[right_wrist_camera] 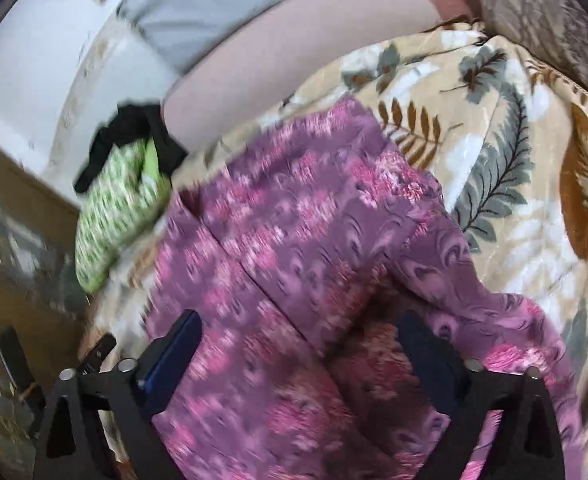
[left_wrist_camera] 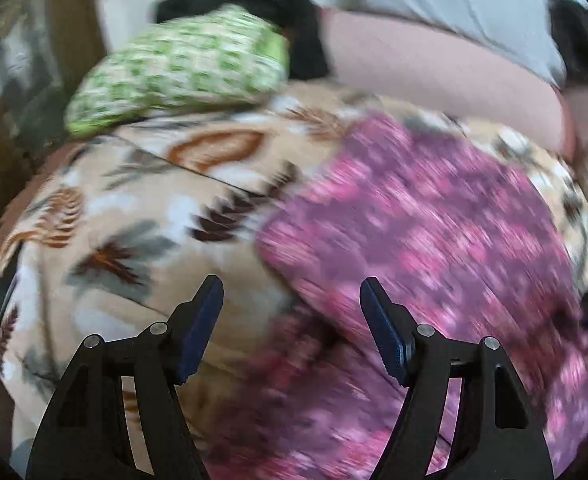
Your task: Fold small clothes
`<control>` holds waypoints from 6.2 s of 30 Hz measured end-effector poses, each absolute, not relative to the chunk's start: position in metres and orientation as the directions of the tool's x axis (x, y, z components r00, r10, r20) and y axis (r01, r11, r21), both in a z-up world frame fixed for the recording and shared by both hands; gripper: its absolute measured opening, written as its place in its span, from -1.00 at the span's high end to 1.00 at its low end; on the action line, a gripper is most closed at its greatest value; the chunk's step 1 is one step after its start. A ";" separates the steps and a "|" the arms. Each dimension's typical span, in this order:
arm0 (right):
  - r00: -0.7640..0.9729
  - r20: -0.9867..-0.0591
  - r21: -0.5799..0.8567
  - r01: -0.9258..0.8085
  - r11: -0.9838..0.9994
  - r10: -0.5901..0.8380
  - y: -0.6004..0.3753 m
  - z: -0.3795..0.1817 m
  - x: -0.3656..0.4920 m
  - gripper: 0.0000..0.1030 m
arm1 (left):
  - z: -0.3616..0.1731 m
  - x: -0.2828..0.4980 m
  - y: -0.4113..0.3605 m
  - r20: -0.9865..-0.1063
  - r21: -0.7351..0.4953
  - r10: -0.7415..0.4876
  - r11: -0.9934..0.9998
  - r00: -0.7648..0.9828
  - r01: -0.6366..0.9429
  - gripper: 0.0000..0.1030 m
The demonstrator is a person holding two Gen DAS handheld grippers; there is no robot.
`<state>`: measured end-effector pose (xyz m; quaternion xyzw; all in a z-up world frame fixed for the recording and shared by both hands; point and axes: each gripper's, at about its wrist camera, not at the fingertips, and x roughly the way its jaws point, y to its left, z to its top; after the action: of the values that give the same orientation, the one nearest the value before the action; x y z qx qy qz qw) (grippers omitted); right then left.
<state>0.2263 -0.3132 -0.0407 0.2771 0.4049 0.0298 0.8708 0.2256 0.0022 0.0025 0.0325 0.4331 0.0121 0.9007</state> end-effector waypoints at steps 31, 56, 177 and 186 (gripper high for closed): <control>0.682 -0.715 0.392 0.208 0.896 0.154 -0.287 -0.032 0.218 -0.76 | 0.007 0.213 -0.018 -0.766 0.181 0.094 0.981 0.636 0.073 -0.38; 0.668 -0.732 0.366 0.219 0.904 0.135 -0.284 -0.034 0.219 -0.76 | 0.031 0.197 -0.024 -0.693 0.200 0.079 0.976 0.717 0.086 -0.39; 0.619 -0.703 0.658 0.378 0.651 0.350 -0.419 -0.075 0.213 -0.21 | -0.021 0.253 0.083 -0.892 -0.243 -0.240 0.969 0.384 0.040 -0.31; 0.619 -0.726 0.602 0.360 0.713 0.300 -0.409 -0.077 0.235 0.85 | -0.039 0.263 0.072 -0.845 -0.396 -0.382 0.917 0.373 0.043 0.86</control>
<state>0.2353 -0.4095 -0.0774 0.3785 0.4359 -0.0186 0.8163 0.2628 0.0723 -0.0392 -0.1559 0.5445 -0.1306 0.8137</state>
